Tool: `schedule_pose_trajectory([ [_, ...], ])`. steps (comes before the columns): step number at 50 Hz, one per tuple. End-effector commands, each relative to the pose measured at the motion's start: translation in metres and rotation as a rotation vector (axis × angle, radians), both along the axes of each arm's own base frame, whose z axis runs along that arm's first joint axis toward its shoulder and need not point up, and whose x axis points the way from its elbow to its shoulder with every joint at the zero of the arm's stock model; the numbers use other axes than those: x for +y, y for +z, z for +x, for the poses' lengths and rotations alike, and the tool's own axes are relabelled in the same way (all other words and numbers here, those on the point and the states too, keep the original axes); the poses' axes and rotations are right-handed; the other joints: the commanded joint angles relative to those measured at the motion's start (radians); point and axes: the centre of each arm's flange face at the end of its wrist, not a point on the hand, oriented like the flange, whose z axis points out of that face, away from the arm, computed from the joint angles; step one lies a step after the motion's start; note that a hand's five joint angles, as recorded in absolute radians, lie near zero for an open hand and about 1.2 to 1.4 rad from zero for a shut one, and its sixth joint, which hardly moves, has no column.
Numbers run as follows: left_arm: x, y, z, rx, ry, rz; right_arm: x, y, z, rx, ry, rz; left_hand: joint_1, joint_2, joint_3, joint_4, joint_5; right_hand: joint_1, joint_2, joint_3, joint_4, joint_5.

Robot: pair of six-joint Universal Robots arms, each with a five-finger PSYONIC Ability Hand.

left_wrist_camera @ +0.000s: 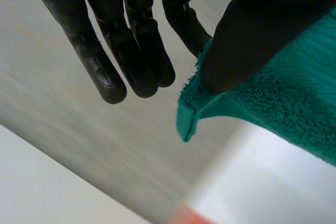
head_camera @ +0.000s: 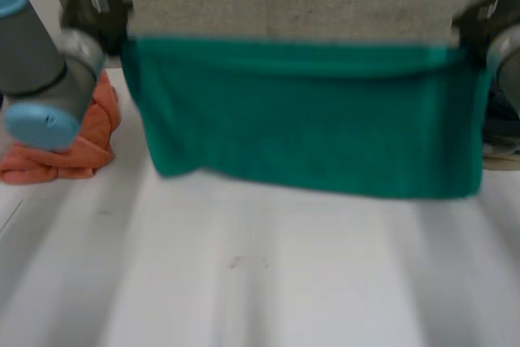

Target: Fold the laundry.

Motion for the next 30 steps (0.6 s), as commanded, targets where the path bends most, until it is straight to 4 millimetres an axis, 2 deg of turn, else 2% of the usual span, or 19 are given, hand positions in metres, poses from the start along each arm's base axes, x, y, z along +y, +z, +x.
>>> schedule_pose_trajectory([
  [1,-0.019,0.095,-0.001,0.178,0.027,-0.556,-0.022,0.088,0.009,-0.232,0.032,-0.600,0.263,0.196,0.201,0.195,0.230,0.257,0.214,0.207,0.199,0.231],
  [3,-0.019,0.100,0.001,0.193,0.032,-0.592,-0.023,0.088,0.013,-0.246,0.049,-0.648,0.263,0.196,0.201,0.195,0.230,0.257,0.214,0.207,0.199,0.231],
  [7,-0.021,0.084,-0.001,0.182,0.028,-0.532,-0.023,0.079,0.017,-0.262,0.071,-0.620,0.263,0.196,0.201,0.195,0.230,0.257,0.214,0.207,0.199,0.231],
  [14,-0.023,0.015,0.002,0.164,0.009,-0.316,-0.025,0.029,0.025,-0.279,0.158,-0.445,0.263,0.196,0.201,0.195,0.230,0.257,0.214,0.207,0.199,0.231],
  [15,-0.023,0.006,0.002,0.162,0.005,-0.290,-0.027,0.011,0.028,-0.271,0.171,-0.395,0.263,0.196,0.201,0.195,0.230,0.257,0.214,0.207,0.199,0.231],
  [16,-0.021,-0.012,0.002,0.151,0.004,-0.236,-0.028,0.001,0.028,-0.266,0.175,-0.367,0.263,0.196,0.201,0.195,0.230,0.257,0.214,0.207,0.199,0.231],
  [18,-0.017,-0.031,0.002,0.138,0.002,-0.180,-0.031,-0.022,0.029,-0.257,0.173,-0.304,0.263,0.196,0.201,0.195,0.230,0.257,0.214,0.207,0.199,0.231],
  [19,-0.015,-0.041,0.003,0.131,0.003,-0.150,-0.034,-0.044,0.029,-0.248,0.165,-0.237,0.263,0.196,0.201,0.195,0.230,0.257,0.214,0.207,0.199,0.231],
  [20,-0.010,-0.060,0.003,0.114,0.002,-0.096,-0.035,-0.056,0.029,-0.242,0.159,-0.197,0.263,0.196,0.201,0.195,0.230,0.257,0.214,0.207,0.199,0.231],
  [22,-0.004,-0.078,0.002,0.099,-0.005,-0.043,-0.036,-0.079,0.028,-0.230,0.148,-0.121,0.263,0.196,0.201,0.195,0.230,0.257,0.214,0.207,0.199,0.231],
  [23,-0.001,-0.087,0.001,0.093,-0.008,-0.019,-0.035,-0.100,0.029,-0.212,0.140,-0.046,0.263,0.196,0.201,0.195,0.230,0.257,0.214,0.207,0.199,0.231],
  [24,0.005,-0.101,0.002,0.080,-0.012,0.032,-0.033,-0.109,0.028,-0.204,0.136,-0.010,0.263,0.196,0.201,0.195,0.230,0.257,0.214,0.207,0.199,0.231],
  [27,0.016,-0.122,0.003,0.049,-0.018,0.105,-0.024,-0.135,0.028,-0.165,0.128,0.111,0.263,0.196,0.201,0.195,0.230,0.257,0.214,0.207,0.199,0.231],
  [28,0.024,-0.135,0.007,0.033,-0.014,0.167,-0.021,-0.138,0.027,-0.154,0.126,0.137,0.263,0.196,0.201,0.195,0.230,0.257,0.214,0.207,0.199,0.231],
  [30,0.036,-0.148,0.010,0.008,-0.012,0.243,-0.008,-0.148,0.024,-0.113,0.120,0.218,0.263,0.196,0.201,0.195,0.230,0.257,0.214,0.207,0.199,0.231],
])
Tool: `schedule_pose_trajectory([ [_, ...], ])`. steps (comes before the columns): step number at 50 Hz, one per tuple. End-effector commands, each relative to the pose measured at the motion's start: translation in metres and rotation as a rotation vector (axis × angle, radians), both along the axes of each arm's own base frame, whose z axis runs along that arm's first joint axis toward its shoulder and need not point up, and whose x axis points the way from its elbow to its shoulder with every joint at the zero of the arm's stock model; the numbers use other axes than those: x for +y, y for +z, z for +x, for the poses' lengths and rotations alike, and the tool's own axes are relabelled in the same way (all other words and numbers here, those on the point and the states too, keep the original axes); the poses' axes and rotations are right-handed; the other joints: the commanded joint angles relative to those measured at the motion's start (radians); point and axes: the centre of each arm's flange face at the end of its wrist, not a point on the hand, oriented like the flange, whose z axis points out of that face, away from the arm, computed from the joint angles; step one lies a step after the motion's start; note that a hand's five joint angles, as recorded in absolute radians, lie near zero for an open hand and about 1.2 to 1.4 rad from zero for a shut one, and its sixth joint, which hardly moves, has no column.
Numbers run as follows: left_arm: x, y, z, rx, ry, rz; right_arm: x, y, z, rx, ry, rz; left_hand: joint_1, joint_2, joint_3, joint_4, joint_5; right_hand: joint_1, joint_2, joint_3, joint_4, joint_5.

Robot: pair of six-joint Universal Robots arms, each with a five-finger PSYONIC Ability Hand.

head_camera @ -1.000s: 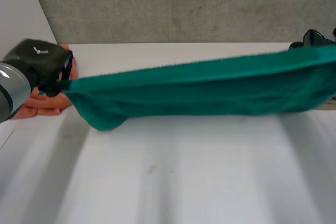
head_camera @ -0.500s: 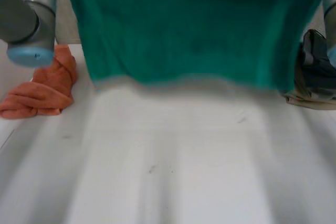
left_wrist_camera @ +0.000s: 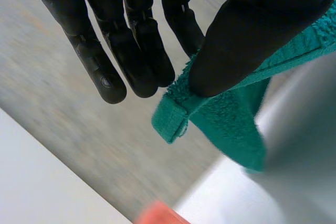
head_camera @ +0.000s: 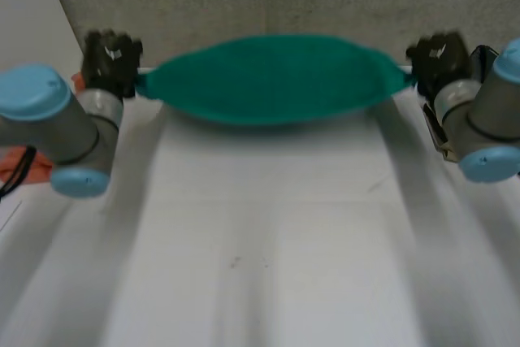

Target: Fold the laundry.

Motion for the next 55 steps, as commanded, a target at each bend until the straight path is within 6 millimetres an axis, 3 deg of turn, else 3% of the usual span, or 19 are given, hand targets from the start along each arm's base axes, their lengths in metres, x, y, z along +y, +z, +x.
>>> schedule_pose_trajectory([
  [1,0.040,-0.058,0.009,-0.091,-0.012,0.268,0.029,-0.048,-0.006,0.128,0.004,0.268,0.263,0.196,0.201,0.192,0.229,0.257,0.214,0.203,0.198,0.225],
  [5,0.080,-0.054,0.024,-0.174,-0.001,0.462,0.064,-0.042,-0.017,0.212,0.009,0.392,0.263,0.196,0.201,0.192,0.229,0.257,0.214,0.203,0.198,0.225],
  [7,0.113,-0.050,0.036,-0.228,0.002,0.608,0.080,-0.038,-0.024,0.248,0.006,0.448,0.263,0.196,0.201,0.192,0.229,0.257,0.214,0.203,0.198,0.225],
  [8,0.124,-0.049,0.039,-0.244,0.000,0.653,0.098,-0.033,-0.031,0.289,-0.002,0.499,0.263,0.196,0.201,0.192,0.229,0.257,0.214,0.203,0.198,0.225],
  [9,0.148,-0.050,0.045,-0.282,-0.005,0.750,0.108,-0.032,-0.034,0.316,-0.005,0.534,0.263,0.196,0.201,0.192,0.229,0.257,0.214,0.203,0.198,0.225],
  [13,0.197,-0.042,0.060,-0.398,-0.038,0.880,0.157,-0.033,-0.054,0.508,0.012,0.691,0.263,0.196,0.201,0.192,0.229,0.257,0.214,0.203,0.198,0.225],
  [16,0.209,-0.038,0.067,-0.479,-0.054,0.859,0.180,-0.037,-0.066,0.633,0.042,0.749,0.263,0.196,0.201,0.192,0.229,0.257,0.214,0.203,0.198,0.225],
  [19,0.214,-0.037,0.068,-0.566,-0.080,0.824,0.184,-0.039,-0.067,0.674,0.060,0.736,0.263,0.196,0.201,0.192,0.229,0.257,0.214,0.203,0.198,0.225],
  [24,0.192,-0.023,0.062,-0.543,-0.062,0.704,0.164,-0.030,-0.063,0.593,0.001,0.617,0.263,0.196,0.201,0.192,0.229,0.257,0.214,0.203,0.198,0.225],
  [27,0.162,-0.023,0.053,-0.463,-0.034,0.628,0.148,-0.025,-0.059,0.524,-0.028,0.563,0.263,0.196,0.201,0.192,0.229,0.257,0.214,0.203,0.198,0.225],
  [29,0.136,-0.025,0.044,-0.401,-0.018,0.586,0.131,-0.033,-0.055,0.470,-0.044,0.552,0.263,0.196,0.201,0.192,0.229,0.257,0.214,0.203,0.198,0.225],
  [35,0.091,-0.030,0.022,-0.301,-0.019,0.544,0.092,-0.050,-0.027,0.412,-0.026,0.485,0.263,0.196,0.201,0.192,0.229,0.257,0.214,0.203,0.198,0.225],
  [40,0.047,-0.038,0.012,-0.279,0.036,0.488,0.064,-0.063,-0.018,0.413,-0.058,0.434,0.263,0.196,0.201,0.192,0.229,0.257,0.214,0.203,0.198,0.225],
  [45,0.020,-0.045,0.001,-0.267,0.065,0.434,0.037,-0.071,-0.015,0.389,-0.111,0.351,0.263,0.196,0.201,0.192,0.229,0.257,0.214,0.203,0.198,0.225],
  [50,0.009,-0.051,-0.010,-0.260,0.054,0.408,0.022,-0.076,-0.011,0.374,-0.122,0.301,0.263,0.196,0.201,0.192,0.229,0.257,0.214,0.203,0.198,0.225],
  [51,0.009,-0.053,-0.011,-0.259,0.051,0.409,0.020,-0.080,-0.011,0.376,-0.126,0.303,0.263,0.196,0.201,0.192,0.229,-0.623,-0.665,-0.677,-0.681,-0.655],
  [52,0.013,-0.056,-0.016,-0.275,0.034,0.413,0.020,-0.082,-0.011,0.383,-0.131,0.307,-0.798,-0.865,-0.860,-0.869,-0.832,-0.965,-1.007,-1.019,-1.024,-0.997],
  [53,0.015,-0.057,-0.019,-0.278,0.023,0.415,0.020,-0.084,-0.011,0.390,-0.134,0.309,-0.959,-1.026,-1.021,-1.030,-0.993,-0.965,-1.007,-1.019,-1.024,-0.997],
  [55,0.019,-0.058,-0.023,-0.281,0.009,0.415,0.021,-0.085,-0.008,0.387,-0.145,0.309,-0.683,-0.750,-0.745,-0.754,-0.717,-0.965,-1.007,-1.019,-1.024,-0.997],
])
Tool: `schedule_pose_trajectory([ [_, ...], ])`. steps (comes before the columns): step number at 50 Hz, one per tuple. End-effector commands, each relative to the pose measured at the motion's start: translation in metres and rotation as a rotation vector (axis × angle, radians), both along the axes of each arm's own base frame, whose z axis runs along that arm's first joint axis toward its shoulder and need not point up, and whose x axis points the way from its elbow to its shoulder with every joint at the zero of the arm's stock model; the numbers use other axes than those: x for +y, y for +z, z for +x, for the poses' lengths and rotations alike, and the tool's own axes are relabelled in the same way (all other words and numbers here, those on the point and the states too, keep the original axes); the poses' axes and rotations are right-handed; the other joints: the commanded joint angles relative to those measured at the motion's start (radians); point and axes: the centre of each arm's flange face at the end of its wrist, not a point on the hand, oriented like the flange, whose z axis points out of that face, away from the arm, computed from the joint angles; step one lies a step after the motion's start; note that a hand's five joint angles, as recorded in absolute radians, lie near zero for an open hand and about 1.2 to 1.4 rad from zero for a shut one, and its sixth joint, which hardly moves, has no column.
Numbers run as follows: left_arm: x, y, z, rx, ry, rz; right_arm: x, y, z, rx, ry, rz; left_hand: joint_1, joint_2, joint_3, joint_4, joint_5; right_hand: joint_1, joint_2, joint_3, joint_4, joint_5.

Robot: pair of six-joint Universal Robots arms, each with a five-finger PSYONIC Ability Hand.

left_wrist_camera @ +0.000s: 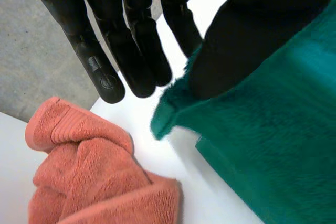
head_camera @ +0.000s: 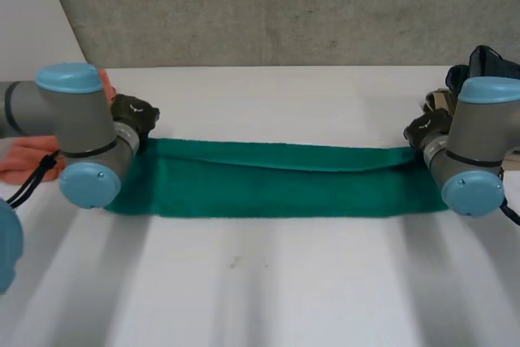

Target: Fold the laundry.

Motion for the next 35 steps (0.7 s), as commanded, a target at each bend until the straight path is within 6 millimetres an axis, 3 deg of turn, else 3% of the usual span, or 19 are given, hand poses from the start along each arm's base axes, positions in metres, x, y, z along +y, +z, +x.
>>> schedule_pose_trajectory([
  [1,0.009,-0.007,-0.019,-0.003,-0.057,0.003,-0.004,-0.007,0.005,0.005,-0.024,-0.019,-0.810,-0.896,-0.890,-0.898,-0.869,-0.552,-0.580,-0.603,-0.608,-0.596],
  [10,0.020,0.021,-0.022,0.019,-0.071,-0.057,0.006,0.039,0.015,-0.103,0.018,-0.126,-0.810,-0.896,-0.890,-0.898,-0.869,-0.552,-0.580,-0.603,-0.608,-0.596],
  [12,0.022,0.027,-0.016,0.022,-0.063,-0.071,0.009,0.040,0.019,-0.121,0.064,-0.115,-0.810,-0.896,-0.890,-0.898,-0.869,-0.552,-0.580,-0.603,-0.608,-0.596],
  [16,0.021,0.015,-0.015,0.023,-0.063,-0.086,0.011,0.033,0.024,-0.140,0.134,-0.092,-0.810,-0.896,-0.890,-0.898,-0.869,-0.552,-0.580,-0.603,-0.608,-0.596],
  [21,0.013,0.007,-0.017,0.037,-0.069,-0.117,0.010,0.017,0.025,-0.151,0.140,-0.060,-0.810,-0.896,-0.890,-0.898,-0.869,-0.552,-0.580,-0.603,-0.608,-0.596],
  [25,0.006,0.002,-0.011,0.054,-0.066,-0.126,0.008,0.013,0.022,-0.270,0.101,-0.041,-0.810,-0.896,-0.890,-0.898,-0.869,-0.552,-0.580,-0.603,-0.608,-0.596],
  [29,0.021,-0.008,-0.008,0.050,-0.084,-0.066,0.025,0.016,0.014,-0.339,0.053,0.028,-0.810,-0.896,-0.890,-0.898,-0.869,-0.552,-0.580,-0.603,-0.608,-0.596],
  [31,0.029,-0.002,-0.006,0.055,-0.093,-0.060,0.037,0.022,0.008,-0.344,0.039,0.067,-0.810,-0.896,-0.890,-0.898,-0.869,-0.552,-0.580,-0.603,-0.608,-0.596],
  [32,0.034,0.003,-0.005,0.063,-0.098,-0.061,0.050,0.030,-0.002,-0.340,0.025,0.105,-0.810,-0.896,-0.890,-0.898,-0.869,-0.552,-0.580,-0.603,-0.608,-0.596],
  [35,0.053,0.015,-0.001,0.107,-0.115,-0.048,0.064,0.040,-0.024,-0.339,-0.013,0.152,-0.810,-0.896,-0.890,-0.898,-0.869,-0.552,-0.580,-0.603,-0.608,-0.596],
])
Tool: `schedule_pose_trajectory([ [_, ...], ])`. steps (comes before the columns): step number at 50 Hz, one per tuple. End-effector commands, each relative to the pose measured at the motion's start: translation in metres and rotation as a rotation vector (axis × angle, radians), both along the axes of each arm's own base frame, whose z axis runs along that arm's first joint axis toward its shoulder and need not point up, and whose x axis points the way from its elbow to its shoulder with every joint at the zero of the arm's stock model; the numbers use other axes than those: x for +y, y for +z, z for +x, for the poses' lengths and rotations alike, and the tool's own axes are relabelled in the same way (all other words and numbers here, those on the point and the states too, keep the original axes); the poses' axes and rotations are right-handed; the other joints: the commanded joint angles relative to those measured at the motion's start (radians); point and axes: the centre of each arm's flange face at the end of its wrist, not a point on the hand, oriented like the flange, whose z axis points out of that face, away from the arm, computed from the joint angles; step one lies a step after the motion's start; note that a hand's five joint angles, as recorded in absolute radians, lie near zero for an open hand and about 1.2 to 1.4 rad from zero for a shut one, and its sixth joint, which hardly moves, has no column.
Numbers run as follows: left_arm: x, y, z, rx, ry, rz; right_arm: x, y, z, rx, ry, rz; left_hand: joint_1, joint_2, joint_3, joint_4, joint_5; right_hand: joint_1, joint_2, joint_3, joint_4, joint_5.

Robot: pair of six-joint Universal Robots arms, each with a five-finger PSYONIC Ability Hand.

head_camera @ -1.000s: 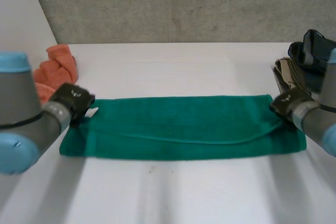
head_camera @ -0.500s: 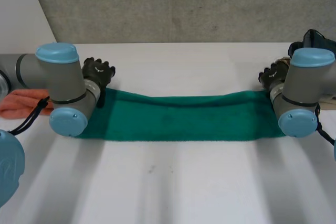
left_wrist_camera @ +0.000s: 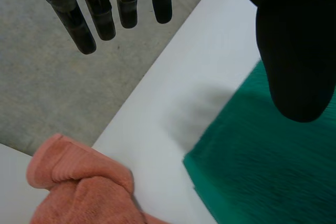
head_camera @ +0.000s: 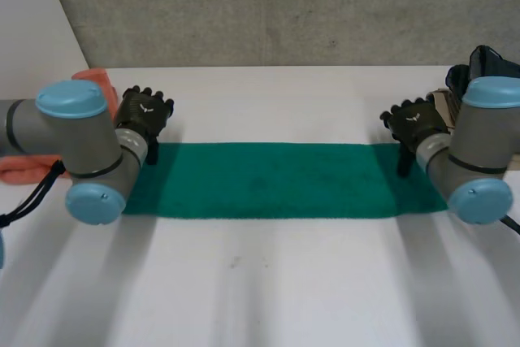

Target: Fold the laundry.

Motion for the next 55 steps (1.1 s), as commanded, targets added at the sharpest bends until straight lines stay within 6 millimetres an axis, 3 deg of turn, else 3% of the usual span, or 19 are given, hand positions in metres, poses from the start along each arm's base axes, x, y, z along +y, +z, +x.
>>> schedule_pose_trajectory([
  [1,0.038,0.019,0.008,0.064,-0.042,0.047,0.046,0.025,-0.050,-0.022,-0.070,0.168,-0.032,-0.035,-0.041,-0.030,-0.050,-0.055,-0.036,-0.039,-0.040,-0.048],
  [5,0.056,0.031,0.009,0.156,-0.079,0.074,0.056,0.015,-0.069,-0.016,-0.056,0.222,-0.032,-0.035,-0.041,-0.030,-0.050,0.154,0.173,0.170,0.169,0.161],
  [10,0.070,0.037,0.008,0.295,-0.118,0.129,0.056,0.004,-0.073,-0.023,-0.014,0.213,-0.032,-0.035,-0.041,-0.030,-0.050,0.228,0.247,0.244,0.243,0.235],
  [22,0.074,0.034,0.006,0.331,-0.127,0.158,0.041,-0.024,-0.070,-0.021,0.004,0.176,-0.032,-0.035,-0.041,-0.030,-0.050,0.530,0.549,0.546,0.545,0.537],
  [25,0.075,0.034,0.006,0.330,-0.128,0.161,0.035,-0.028,-0.071,-0.014,-0.004,0.157,-0.032,-0.035,-0.041,-0.030,-0.050,1.164,1.183,1.180,1.179,1.171],
  [31,0.078,0.036,0.006,0.331,-0.129,0.159,0.032,-0.028,-0.089,0.026,-0.074,0.135,-0.032,-0.035,-0.041,-0.030,-0.050,1.166,1.186,1.183,1.182,1.174],
  [35,0.080,0.043,0.008,0.335,-0.130,0.144,0.029,-0.005,-0.116,0.081,-0.163,0.084,-0.032,-0.035,-0.041,-0.030,-0.050,1.166,1.186,1.183,1.182,1.174],
  [36,0.082,0.044,0.009,0.336,-0.132,0.143,0.027,0.006,-0.132,0.139,-0.194,0.051,-0.032,-0.035,-0.041,-0.030,-0.050,1.166,1.186,1.183,1.182,1.174],
  [39,0.085,0.051,0.010,0.340,-0.133,0.128,0.024,0.015,-0.155,0.283,-0.225,0.013,-0.032,-0.035,-0.041,-0.030,-0.050,1.166,1.186,1.183,1.182,1.174],
  [43,0.090,0.057,0.014,0.345,-0.132,0.116,0.020,0.020,-0.162,0.413,-0.227,-0.021,-0.032,-0.035,-0.041,-0.030,-0.050,1.166,1.186,1.183,1.182,1.174],
  [45,0.091,0.059,0.016,0.347,-0.125,0.114,0.022,0.024,-0.151,0.420,-0.198,-0.040,-0.032,-0.035,-0.041,-0.030,-0.050,1.166,1.186,1.183,1.182,1.174],
  [46,0.091,0.060,0.018,0.348,-0.121,0.110,0.027,0.031,-0.123,0.406,-0.129,-0.082,-0.032,-0.035,-0.041,-0.030,-0.050,1.166,1.186,1.183,1.182,1.174],
  [48,0.089,0.064,0.022,0.351,-0.109,0.097,0.033,0.039,-0.093,0.387,-0.057,-0.130,-0.032,-0.035,-0.041,-0.030,-0.050,1.166,1.186,1.183,1.182,1.174],
  [49,0.089,0.065,0.023,0.351,-0.106,0.095,0.039,0.045,-0.066,0.358,0.008,-0.177,-0.032,-0.035,-0.041,-0.030,-0.050,1.166,1.186,1.183,1.182,1.174],
  [51,0.089,0.069,0.028,0.356,-0.095,0.082,0.050,0.052,-0.034,0.320,0.083,-0.231,-0.032,-0.035,-0.041,-0.030,-0.050,1.166,1.186,1.183,1.182,1.174],
  [52,0.089,0.071,0.029,0.359,-0.092,0.077,0.060,0.059,-0.008,0.287,0.149,-0.283,-0.032,-0.035,-0.041,-0.030,-0.050,1.166,1.186,1.183,1.182,1.174],
  [55,0.090,0.076,0.034,0.363,-0.080,0.065,0.078,0.063,0.029,0.250,0.261,-0.352,-0.032,-0.035,-0.041,-0.030,-0.050,1.166,1.186,1.183,1.182,1.174],
])
